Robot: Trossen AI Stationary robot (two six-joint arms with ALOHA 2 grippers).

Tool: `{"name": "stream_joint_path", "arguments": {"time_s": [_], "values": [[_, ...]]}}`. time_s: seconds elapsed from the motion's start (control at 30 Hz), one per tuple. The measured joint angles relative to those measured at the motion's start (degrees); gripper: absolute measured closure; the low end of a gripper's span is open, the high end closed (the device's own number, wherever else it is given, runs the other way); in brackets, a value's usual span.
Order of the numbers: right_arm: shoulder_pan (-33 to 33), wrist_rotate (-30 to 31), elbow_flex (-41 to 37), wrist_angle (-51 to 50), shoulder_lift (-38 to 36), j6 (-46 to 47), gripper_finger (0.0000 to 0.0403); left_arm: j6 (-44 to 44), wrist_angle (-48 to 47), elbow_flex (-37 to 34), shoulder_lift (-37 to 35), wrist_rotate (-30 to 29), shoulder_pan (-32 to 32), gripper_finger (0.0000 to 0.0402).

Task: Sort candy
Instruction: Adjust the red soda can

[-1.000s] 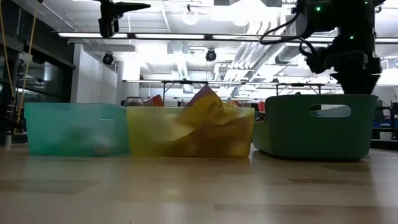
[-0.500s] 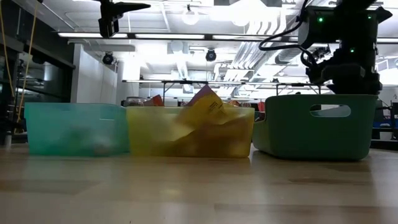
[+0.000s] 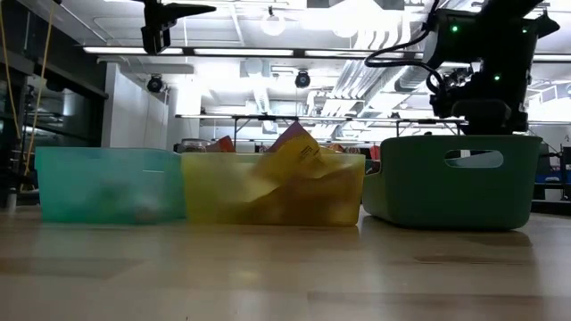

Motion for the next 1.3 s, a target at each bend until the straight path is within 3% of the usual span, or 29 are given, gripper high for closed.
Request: {"name": "stream_joint_path", "arguments": {"time_s": [0.27, 0.47, 0.63, 0.77, 0.9, 1.1, 1.3], "values": [[-0.22, 0.94, 0.66, 0.23, 0.09, -4.74, 0.0158, 0.01, -0.01, 0.00, 0.00, 0.00, 0.00, 0.0202], [-0.22, -2.40, 0.73, 0.09, 0.07, -4.18, 0.0148, -0.01, -0.01, 0.00, 0.00, 0.28, 0.00, 0.0202], [-0.22, -5.12, 0.66, -1.35, 0.13, -4.92, 0.0081, -0.04, -0.02, 0.00, 0.00, 0.44, 0.00, 0.0202], [-0.22, -3.21, -0.21, -1.73, 0.17, -3.81, 0.0013, -0.05, -0.02, 0.00, 0.00, 0.44, 0.00, 0.0202], [-0.24, 4.01, -0.71, -1.60, 0.26, -0.04, 0.0033, -1.12, -0.02, 0.00, 0.00, 0.46, -0.02, 0.0202], [-0.01, 1.20, -0.64, -2.18, 0.17, 1.62, 0.0054, -1.44, -0.01, 0.00, 0.00, 0.45, -0.02, 0.0202], [-1.88, 4.93, -0.82, 1.78, 0.17, -5.50, 0.0054, -2.31, -0.01, 0.00, 0.00, 0.46, -0.02, 0.0202]]}}
